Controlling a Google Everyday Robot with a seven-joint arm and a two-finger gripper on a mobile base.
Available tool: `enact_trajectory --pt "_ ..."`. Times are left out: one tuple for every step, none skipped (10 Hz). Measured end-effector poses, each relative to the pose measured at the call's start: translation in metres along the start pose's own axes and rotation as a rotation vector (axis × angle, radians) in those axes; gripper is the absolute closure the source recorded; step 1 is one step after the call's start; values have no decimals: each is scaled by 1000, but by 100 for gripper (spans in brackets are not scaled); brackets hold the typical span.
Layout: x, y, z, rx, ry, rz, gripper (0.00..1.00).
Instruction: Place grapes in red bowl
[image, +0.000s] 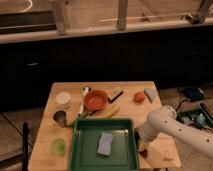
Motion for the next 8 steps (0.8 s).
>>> enact_trajectory --pt "5 0 -1 1 3 2 81" --pt "10 -1 -3 4 7 1 91" --pt "14 -2 -5 6 10 -4 98" --pt "19 -5 -10 8 18 -17 100" --pt "21 -8 -14 10 20 -28 100" --pt "24 -10 -18 9 23 -37 100" --pt "26 -12 -24 10 25 -51 100" --pt "28 -14 -29 10 27 -61 100"
